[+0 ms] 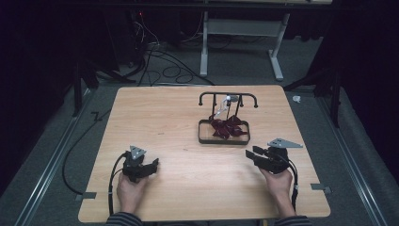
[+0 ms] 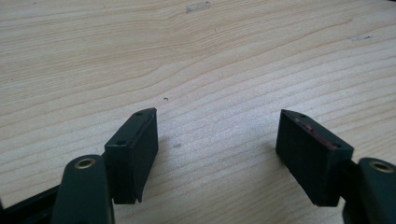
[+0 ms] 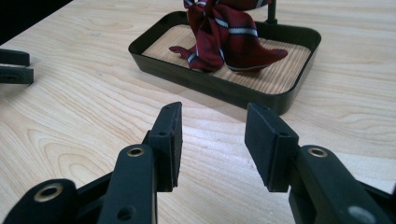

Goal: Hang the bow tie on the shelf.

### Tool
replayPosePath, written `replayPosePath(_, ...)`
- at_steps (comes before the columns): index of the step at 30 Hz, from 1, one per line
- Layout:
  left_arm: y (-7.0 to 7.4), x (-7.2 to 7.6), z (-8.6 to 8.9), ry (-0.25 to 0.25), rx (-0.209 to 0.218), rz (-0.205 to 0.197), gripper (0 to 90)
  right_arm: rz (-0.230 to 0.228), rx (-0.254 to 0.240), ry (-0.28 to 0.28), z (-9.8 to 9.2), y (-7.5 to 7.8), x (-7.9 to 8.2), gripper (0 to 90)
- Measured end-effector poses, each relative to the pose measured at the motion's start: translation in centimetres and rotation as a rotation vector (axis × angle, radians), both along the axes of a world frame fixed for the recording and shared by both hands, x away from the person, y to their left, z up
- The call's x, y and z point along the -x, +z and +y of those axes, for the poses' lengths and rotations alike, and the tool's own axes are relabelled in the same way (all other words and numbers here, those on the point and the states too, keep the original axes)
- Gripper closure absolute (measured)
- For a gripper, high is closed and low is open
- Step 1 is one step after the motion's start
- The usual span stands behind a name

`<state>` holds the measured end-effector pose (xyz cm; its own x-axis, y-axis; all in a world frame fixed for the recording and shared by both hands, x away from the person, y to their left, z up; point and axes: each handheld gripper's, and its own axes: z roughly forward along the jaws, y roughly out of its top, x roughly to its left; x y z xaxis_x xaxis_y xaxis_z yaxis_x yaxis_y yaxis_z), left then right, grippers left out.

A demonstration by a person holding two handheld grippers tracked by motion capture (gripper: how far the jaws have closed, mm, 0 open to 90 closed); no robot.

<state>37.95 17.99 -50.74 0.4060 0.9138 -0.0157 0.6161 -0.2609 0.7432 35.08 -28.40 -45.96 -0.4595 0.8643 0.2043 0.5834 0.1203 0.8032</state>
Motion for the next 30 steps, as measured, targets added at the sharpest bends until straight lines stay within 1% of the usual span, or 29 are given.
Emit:
replayPosePath(5,0.0,0.0,0.0,0.0,0.0,0.0,30.3,0.006,0.012,0.002,0.1,-0.4,-0.1,58.2)
replayPosePath(11,0.0,0.0,0.0,0.0,0.0,0.0,30.3,0.029,0.018,-0.006,0.2,-1.1,-0.2,58.1)
replayPosePath(23,0.0,0.0,0.0,0.001,0.0,0.0,30.2,0.062,0.054,-0.023,0.2,-2.3,-0.5,57.4)
replayPosePath(30,0.0,0.0,0.0,0.001,0.0,0.0,30.2,0.068,0.083,-0.038,0.3,-2.8,-0.7,57.8)
